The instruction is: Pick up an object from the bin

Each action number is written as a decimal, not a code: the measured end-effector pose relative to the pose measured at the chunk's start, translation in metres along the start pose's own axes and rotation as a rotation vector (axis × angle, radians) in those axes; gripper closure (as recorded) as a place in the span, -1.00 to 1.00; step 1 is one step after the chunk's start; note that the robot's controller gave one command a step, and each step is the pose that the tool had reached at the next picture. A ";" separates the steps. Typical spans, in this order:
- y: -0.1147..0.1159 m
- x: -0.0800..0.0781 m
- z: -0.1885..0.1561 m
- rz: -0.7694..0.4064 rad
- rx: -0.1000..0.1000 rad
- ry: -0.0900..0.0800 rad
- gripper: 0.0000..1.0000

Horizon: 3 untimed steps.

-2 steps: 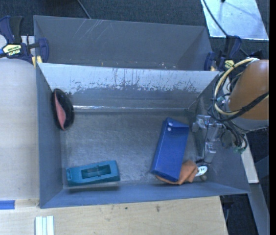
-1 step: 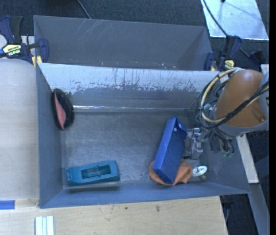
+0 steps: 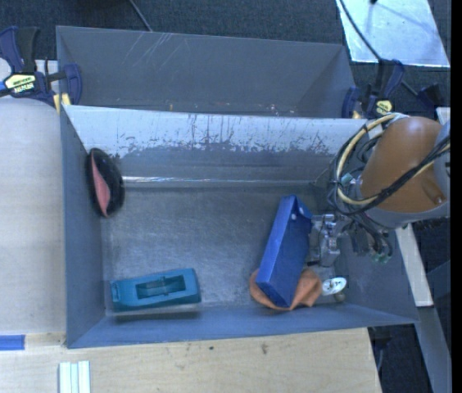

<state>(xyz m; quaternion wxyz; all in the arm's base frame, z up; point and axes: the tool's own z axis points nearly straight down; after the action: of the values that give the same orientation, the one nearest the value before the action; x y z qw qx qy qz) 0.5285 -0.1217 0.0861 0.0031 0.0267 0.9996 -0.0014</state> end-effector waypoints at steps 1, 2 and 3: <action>-0.005 0.001 -0.021 0.027 -0.003 0.005 1.00; 0.001 -0.018 -0.036 0.050 -0.001 0.001 1.00; 0.002 -0.017 -0.049 0.199 -0.002 0.001 1.00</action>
Offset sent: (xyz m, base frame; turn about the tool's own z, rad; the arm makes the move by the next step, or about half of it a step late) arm 0.0341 0.0107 0.0398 0.0606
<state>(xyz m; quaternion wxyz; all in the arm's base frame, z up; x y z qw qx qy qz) 0.5453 -0.1205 0.1356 0.0025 0.1261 0.9920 0.0001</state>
